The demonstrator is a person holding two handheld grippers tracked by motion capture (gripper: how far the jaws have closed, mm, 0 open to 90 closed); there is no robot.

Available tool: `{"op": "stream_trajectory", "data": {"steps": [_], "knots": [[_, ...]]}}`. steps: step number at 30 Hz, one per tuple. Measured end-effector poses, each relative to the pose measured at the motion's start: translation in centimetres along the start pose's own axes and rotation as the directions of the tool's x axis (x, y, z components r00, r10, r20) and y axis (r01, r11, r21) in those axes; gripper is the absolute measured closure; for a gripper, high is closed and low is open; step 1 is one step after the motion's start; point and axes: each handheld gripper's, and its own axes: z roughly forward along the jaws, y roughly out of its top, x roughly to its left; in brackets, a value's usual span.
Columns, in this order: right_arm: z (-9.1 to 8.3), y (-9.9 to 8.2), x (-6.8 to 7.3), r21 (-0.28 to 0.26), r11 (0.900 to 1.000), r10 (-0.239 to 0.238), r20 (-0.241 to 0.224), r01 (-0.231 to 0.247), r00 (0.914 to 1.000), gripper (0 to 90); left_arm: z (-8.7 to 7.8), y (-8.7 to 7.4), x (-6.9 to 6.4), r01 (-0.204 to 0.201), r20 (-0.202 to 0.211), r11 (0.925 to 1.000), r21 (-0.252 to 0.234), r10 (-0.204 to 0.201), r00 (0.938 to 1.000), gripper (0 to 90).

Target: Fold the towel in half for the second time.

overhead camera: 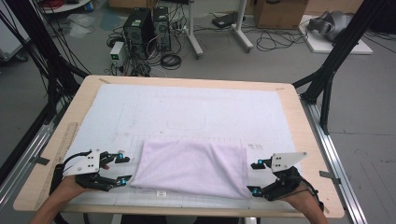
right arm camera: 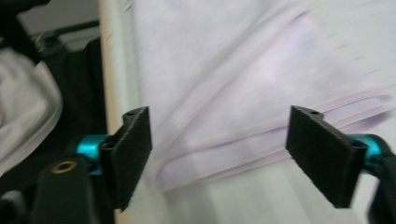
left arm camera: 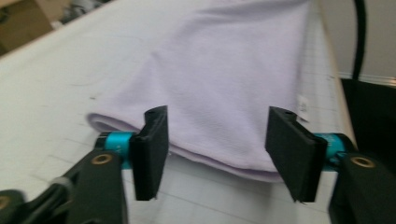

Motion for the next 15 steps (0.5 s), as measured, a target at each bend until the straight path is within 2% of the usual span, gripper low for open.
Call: {"op": "stream_trajectory", "data": {"steps": [2,3,6,9,12,15], "knots": [[-0.2,0.3,-0.2,-0.045,0.9988,0.024,0.051,-0.022,0.9984,10.4,-0.2,0.0,0.4,0.012,-0.027,0.9999,-0.011,-0.012,0.9996,31.9],[-0.3,0.4,-0.4,-0.062,0.9975,0.037,0.067,-0.033,0.9971,10.4,-0.3,0.0,0.6,0.018,-0.044,0.9997,-0.015,-0.019,0.9989,28.5],[-0.3,0.6,-0.8,-0.108,0.9922,0.073,0.103,-0.061,0.9920,2.2,-0.6,0.2,1.1,0.051,-0.102,0.9983,-0.029,-0.053,0.9934,13.9],[-0.3,0.8,-1.0,-0.160,0.9849,0.086,0.111,-0.067,0.9902,2.2,-1.1,0.4,1.5,0.054,-0.154,0.9965,-0.064,-0.063,0.9860,6.5],[-0.3,1.0,-1.1,-0.187,0.9803,0.087,0.115,-0.065,0.9895,2.2,-1.5,0.6,1.8,0.058,-0.188,0.9944,-0.089,-0.074,0.9794,2.6],[-0.3,1.4,-1.4,-0.207,0.9759,0.096,0.128,-0.068,0.9872,2.2,-1.8,0.7,2.0,0.061,-0.199,0.9920,-0.111,-0.083,0.9765,1.7]]}}
